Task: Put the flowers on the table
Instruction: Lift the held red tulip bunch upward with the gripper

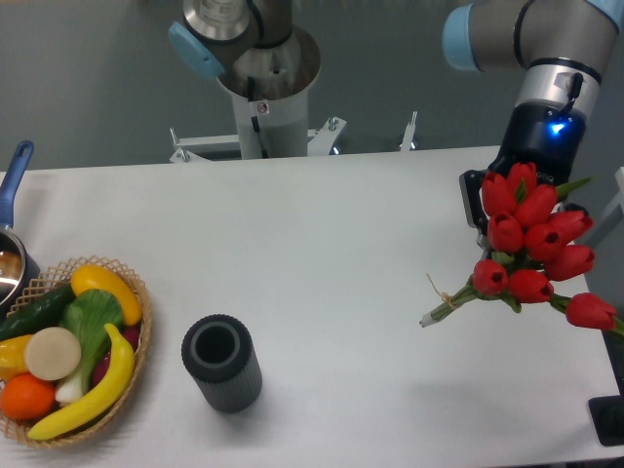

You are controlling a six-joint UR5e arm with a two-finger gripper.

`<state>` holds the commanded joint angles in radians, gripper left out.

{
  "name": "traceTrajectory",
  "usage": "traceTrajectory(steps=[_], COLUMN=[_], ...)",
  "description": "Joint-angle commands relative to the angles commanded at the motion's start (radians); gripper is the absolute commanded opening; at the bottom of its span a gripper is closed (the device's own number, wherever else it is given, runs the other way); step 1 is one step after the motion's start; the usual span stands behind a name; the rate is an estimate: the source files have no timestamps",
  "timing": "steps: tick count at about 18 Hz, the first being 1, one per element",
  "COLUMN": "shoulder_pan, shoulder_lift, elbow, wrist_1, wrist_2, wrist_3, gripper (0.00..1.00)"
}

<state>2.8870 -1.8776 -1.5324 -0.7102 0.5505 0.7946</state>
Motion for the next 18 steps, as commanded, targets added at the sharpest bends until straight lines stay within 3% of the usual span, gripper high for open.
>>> traceTrajectory(steps=[9, 14, 18], shoulder_pan=[0.012, 0.026, -0.003], shoulder_lift=[0.034, 0.11, 0.117], elbow=[0.0, -0.031, -0.031], wrist_1=[-0.008, -0.012, -0.012], wrist_2=[0.091, 0.288, 0.384], wrist_3=[-0.034, -0.034, -0.034], gripper=[0.3, 0.3, 0.3])
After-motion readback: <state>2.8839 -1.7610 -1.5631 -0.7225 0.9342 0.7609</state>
